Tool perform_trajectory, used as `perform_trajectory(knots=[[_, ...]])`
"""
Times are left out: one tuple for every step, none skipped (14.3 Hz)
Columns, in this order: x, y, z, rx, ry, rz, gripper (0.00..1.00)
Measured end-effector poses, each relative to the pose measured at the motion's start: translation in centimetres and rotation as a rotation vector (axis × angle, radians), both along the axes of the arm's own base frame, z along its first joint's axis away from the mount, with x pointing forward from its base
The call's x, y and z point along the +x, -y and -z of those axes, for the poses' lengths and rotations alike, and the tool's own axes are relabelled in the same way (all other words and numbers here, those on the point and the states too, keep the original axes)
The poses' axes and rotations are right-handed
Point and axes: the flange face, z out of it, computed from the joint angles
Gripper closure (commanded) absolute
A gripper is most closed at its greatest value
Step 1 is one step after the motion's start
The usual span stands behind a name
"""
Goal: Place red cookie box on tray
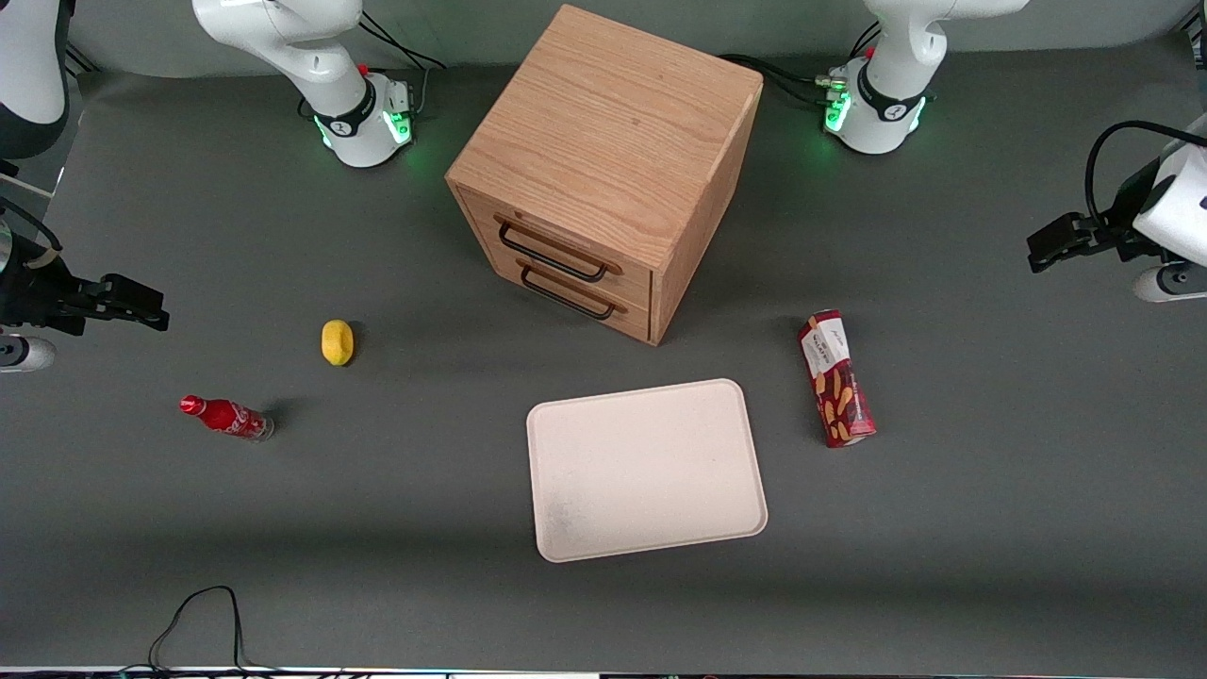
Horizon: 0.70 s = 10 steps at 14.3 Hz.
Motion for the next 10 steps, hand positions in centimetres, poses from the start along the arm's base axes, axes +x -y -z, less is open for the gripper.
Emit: perform_trajectory(knots=[[-0.02, -0.13, -0.02, -0.001, -0.001, 0.005, 0.0], [-0.01, -0.28, -0.04, -0.002, -0.001, 0.018, 0.0], [-0.01, -0.43, -0.08, -0.003, -0.001, 0.025, 0.0], [-0.01, -0.54, -0.11, -0.003, -0.001, 0.027, 0.0], [-0.01, -0.6, -0.15, -0.003, -0.001, 0.025, 0.0], [-0.01, -0.61, -0.22, -0.003, 0.001, 0.026, 0.0], [0.0, -0.63, -0.33, -0.004, 0.003, 0.029, 0.0], [0.02, -0.63, -0.49, -0.005, 0.006, 0.031, 0.0], [0.03, -0.61, -0.72, -0.005, 0.011, 0.033, 0.0], [0.05, -0.56, -0.96, -0.006, 0.016, 0.034, 0.0]])
